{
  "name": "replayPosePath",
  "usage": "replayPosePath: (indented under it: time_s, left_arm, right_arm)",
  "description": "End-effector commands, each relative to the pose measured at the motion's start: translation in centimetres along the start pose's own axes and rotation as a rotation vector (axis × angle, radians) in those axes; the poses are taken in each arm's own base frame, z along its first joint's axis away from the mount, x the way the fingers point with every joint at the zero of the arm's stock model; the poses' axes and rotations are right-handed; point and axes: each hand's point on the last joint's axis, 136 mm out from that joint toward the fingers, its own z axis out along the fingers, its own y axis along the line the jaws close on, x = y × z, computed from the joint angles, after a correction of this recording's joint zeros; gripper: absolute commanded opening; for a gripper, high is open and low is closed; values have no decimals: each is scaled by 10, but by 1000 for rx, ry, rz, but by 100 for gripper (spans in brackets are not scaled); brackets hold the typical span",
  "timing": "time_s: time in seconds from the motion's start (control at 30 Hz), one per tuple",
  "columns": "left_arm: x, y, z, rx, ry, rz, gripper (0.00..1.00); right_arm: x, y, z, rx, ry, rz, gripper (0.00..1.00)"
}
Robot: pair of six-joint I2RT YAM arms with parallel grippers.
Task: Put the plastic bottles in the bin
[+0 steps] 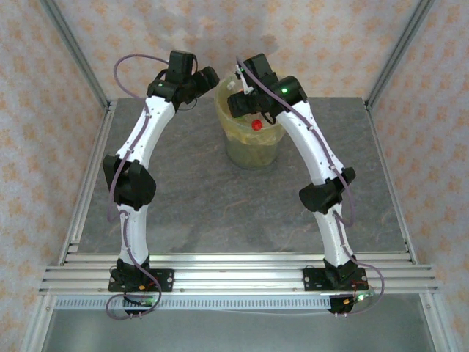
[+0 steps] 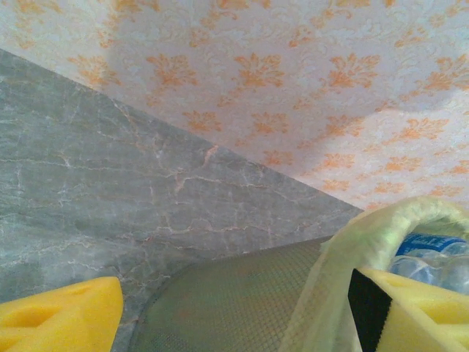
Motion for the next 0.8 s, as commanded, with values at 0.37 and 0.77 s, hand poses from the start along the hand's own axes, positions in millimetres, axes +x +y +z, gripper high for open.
replayPosePath:
  time_s: [0.37,0.77]
  left_arm:
    - [-20,-44,-37,99,-67,44,82]
    - [25,-50,-60,60,14,180,73]
  right_arm:
    - [-31,-39,-89,103,-194,134,90]
    - [-20,-102,-85,104,-238,460,98]
